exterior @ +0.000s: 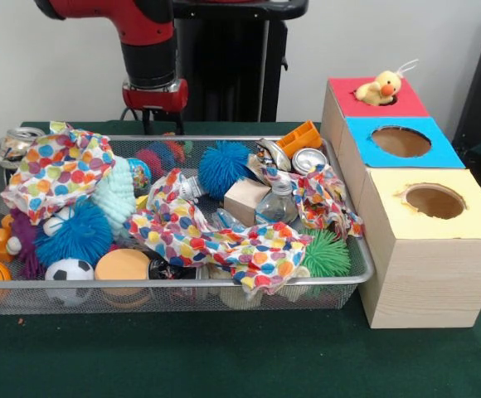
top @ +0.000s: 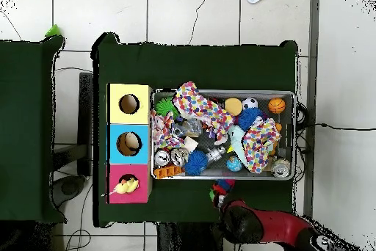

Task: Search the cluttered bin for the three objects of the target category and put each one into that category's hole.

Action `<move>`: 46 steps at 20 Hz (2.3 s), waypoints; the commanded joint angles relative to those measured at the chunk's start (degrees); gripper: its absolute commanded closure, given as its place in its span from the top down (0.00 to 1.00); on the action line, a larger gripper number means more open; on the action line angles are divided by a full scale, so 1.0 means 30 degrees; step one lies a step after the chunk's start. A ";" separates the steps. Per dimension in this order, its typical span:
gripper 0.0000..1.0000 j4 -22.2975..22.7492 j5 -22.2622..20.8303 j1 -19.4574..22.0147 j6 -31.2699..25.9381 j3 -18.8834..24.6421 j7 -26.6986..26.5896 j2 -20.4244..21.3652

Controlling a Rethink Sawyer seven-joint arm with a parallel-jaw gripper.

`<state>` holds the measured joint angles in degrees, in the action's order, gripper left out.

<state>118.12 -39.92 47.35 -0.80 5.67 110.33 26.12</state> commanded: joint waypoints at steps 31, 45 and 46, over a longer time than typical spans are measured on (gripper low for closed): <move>0.00 -0.1786 0.2250 0.0180 -0.5364 0.1653 -0.1290 0.2885; 0.00 -0.0953 0.4008 0.0607 -1.0577 0.3578 -0.1635 0.6180; 0.00 -0.0914 0.4226 0.0648 -1.0801 0.3720 -0.1604 0.6329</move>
<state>116.32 -32.13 48.94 -24.83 8.94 110.33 40.21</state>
